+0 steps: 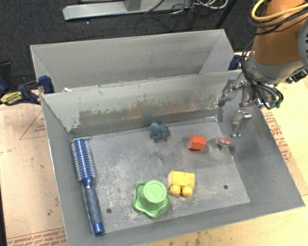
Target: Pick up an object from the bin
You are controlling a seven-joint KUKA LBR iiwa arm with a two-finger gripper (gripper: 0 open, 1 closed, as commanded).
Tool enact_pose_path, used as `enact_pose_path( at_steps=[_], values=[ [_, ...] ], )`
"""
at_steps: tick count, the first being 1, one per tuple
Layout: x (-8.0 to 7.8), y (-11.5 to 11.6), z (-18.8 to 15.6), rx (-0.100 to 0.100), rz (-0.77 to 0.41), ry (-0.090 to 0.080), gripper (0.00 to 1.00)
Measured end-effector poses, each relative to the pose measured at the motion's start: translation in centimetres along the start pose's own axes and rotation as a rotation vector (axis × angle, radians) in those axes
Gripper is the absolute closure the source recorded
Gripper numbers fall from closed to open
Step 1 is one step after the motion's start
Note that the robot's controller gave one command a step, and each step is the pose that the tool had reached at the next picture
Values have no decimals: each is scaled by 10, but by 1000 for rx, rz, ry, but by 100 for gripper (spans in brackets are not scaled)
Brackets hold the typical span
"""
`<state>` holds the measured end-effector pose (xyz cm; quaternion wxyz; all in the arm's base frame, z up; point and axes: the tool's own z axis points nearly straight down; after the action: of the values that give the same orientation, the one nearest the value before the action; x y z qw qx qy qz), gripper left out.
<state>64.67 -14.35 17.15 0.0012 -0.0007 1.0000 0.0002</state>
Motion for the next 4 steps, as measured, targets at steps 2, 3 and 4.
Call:
enact_pose_path(
  at_steps=[2, 3, 4],
  values=[
    [14, 60, 95, 5, 100, -12, 0],
    [13, 60, 94, 2, 101, -12, 100],
    [14, 61, 96, 1, 101, -13, 0]
  ],
)
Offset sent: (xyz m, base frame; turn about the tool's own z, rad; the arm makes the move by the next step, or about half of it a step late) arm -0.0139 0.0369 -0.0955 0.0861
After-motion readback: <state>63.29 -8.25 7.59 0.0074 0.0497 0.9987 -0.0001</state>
